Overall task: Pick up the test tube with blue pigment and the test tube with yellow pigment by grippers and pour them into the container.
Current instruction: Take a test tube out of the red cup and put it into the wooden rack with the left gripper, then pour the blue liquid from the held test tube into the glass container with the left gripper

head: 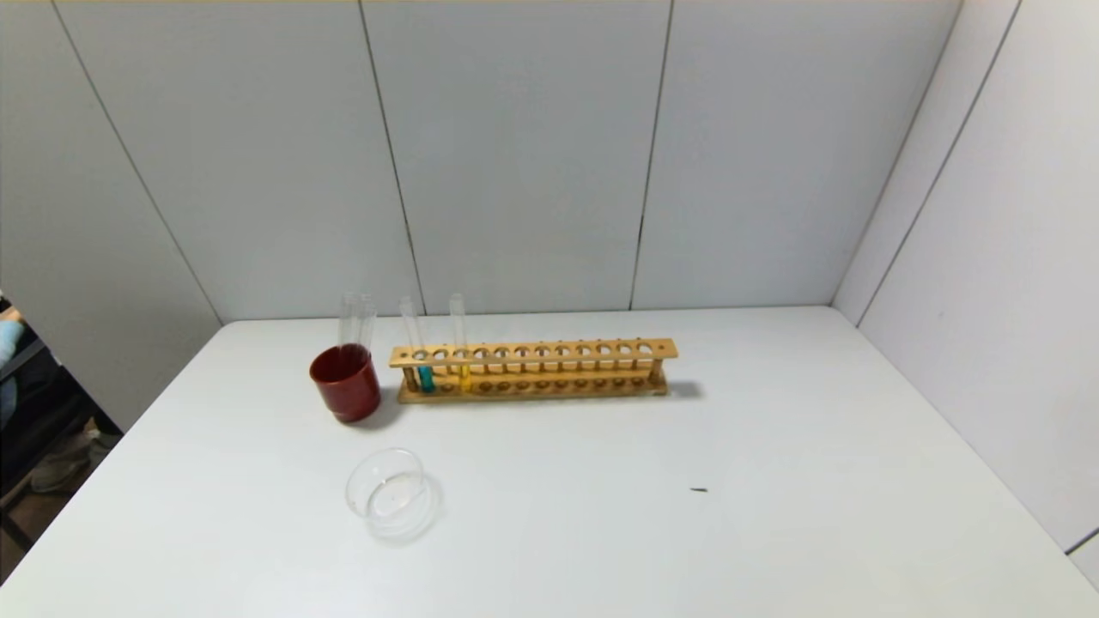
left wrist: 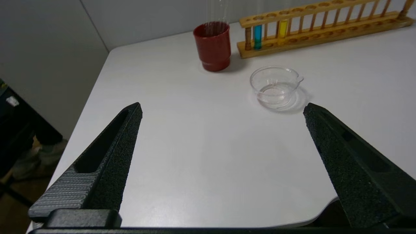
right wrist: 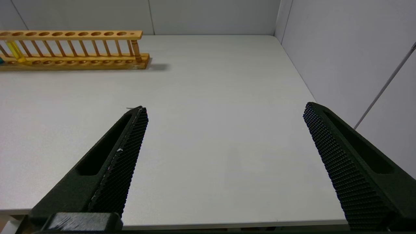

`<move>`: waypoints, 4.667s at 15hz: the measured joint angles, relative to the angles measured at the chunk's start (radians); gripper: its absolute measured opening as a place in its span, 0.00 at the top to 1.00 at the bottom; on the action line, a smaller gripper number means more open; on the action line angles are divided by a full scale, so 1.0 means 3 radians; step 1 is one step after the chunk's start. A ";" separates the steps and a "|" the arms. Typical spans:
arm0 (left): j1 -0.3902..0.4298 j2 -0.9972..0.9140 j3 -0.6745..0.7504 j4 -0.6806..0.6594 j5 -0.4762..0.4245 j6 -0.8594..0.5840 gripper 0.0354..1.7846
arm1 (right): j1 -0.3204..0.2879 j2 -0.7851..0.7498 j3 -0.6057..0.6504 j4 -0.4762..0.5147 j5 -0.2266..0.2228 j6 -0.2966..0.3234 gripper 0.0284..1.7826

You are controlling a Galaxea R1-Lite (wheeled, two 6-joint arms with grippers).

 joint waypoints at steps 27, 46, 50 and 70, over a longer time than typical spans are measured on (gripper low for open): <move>-0.0601 0.5857 -0.2838 -0.2001 -0.0485 -0.0284 0.02 | 0.0000 0.0000 0.0000 0.0000 0.0000 0.0000 0.02; -0.0599 0.6668 -0.3367 -0.2009 -0.0464 -0.0630 0.02 | 0.0000 0.0000 0.0000 0.0000 -0.0001 0.0000 0.02; -0.0599 0.6769 -0.3470 -0.2010 -0.0451 -0.0628 0.02 | 0.0000 0.0000 0.0000 -0.0001 0.0000 0.0000 0.02; -0.0659 0.6615 -0.3800 -0.1752 -0.0350 -0.0583 0.84 | 0.0000 0.0000 0.0000 0.0000 0.0000 0.0000 0.02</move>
